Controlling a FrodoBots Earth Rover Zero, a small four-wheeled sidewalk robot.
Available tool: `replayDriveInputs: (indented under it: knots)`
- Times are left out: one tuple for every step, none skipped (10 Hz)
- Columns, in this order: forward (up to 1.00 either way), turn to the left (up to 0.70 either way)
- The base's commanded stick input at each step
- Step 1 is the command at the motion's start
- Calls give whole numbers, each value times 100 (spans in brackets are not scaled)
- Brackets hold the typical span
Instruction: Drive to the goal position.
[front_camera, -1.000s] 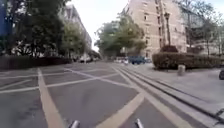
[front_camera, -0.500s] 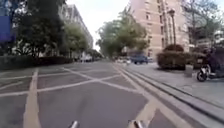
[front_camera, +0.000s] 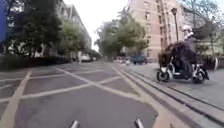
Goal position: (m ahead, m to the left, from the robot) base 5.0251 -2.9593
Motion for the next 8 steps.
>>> replayDriveInputs:
  knots:
    - [-28, 0]
    - [0, 0]
    - [20, 0]
    - [50, 0]
    - [63, 0]
    - [70, 0]
    - [70, 0]
    - [70, 0]
